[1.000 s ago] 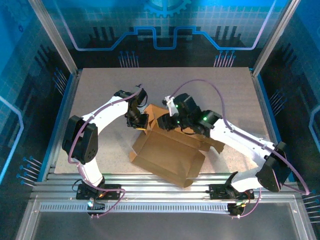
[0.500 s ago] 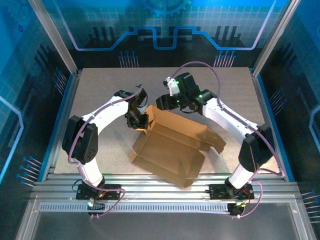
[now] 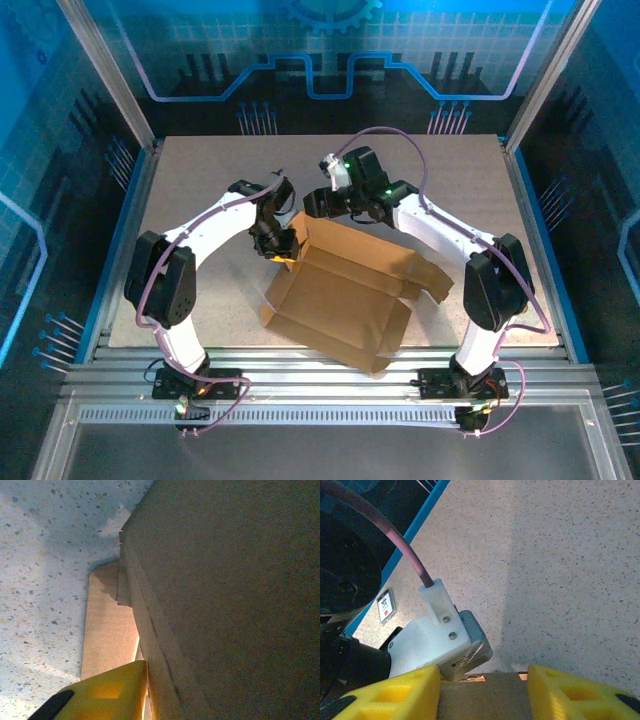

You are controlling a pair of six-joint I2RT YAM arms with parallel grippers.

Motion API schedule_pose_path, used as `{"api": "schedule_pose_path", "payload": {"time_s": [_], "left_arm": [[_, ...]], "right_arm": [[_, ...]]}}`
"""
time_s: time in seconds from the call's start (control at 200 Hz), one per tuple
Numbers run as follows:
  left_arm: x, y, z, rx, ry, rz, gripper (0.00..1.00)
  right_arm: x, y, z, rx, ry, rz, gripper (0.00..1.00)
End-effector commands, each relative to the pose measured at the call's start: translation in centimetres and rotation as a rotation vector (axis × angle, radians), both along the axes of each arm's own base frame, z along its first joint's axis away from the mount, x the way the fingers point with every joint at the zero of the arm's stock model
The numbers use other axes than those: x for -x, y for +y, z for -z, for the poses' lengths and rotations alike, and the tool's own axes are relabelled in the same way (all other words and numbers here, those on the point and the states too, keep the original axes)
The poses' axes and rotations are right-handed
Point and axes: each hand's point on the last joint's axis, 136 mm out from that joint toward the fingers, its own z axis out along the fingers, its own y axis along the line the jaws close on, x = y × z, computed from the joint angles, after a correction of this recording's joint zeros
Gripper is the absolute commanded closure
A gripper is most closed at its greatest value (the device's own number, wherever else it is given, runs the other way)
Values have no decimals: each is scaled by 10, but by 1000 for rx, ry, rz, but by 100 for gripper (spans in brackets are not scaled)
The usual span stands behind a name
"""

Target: Fold the paper box

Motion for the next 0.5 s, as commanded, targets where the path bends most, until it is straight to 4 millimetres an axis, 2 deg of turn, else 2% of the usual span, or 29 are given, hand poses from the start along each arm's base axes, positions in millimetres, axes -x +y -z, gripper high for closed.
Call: {"api": "schedule_pose_path", "payload": {"time_s": [0.0, 0.495], "left_arm": [[2, -2, -18, 46, 6, -3, 74], [-2, -2, -45, 143, -57, -5, 65]], "right_arm": [[2, 3, 11, -17, 11, -19, 50], [6, -1, 34, 37, -12, -15, 48]]}}
